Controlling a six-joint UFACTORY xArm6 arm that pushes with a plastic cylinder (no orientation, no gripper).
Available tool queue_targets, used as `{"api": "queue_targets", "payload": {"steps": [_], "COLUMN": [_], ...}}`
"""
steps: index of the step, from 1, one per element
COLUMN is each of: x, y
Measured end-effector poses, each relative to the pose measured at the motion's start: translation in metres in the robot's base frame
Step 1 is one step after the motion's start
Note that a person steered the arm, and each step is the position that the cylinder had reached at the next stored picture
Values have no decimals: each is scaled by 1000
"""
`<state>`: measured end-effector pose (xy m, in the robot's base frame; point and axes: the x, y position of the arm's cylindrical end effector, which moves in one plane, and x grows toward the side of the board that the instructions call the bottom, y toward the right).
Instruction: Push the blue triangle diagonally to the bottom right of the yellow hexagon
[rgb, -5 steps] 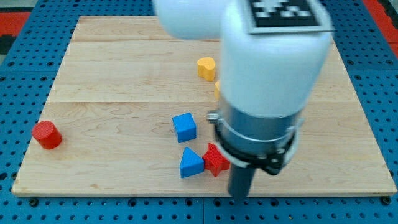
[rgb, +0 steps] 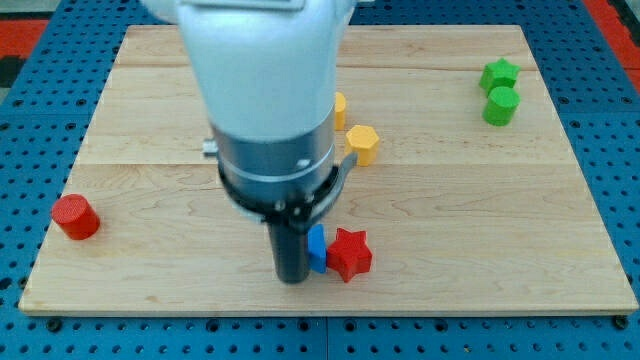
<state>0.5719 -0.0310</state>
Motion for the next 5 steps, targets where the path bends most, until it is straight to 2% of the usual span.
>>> {"api": "queue_targets", "payload": {"steps": [1,4,5], "x": [-30,-42,-26], "y": [8,118,142]}}
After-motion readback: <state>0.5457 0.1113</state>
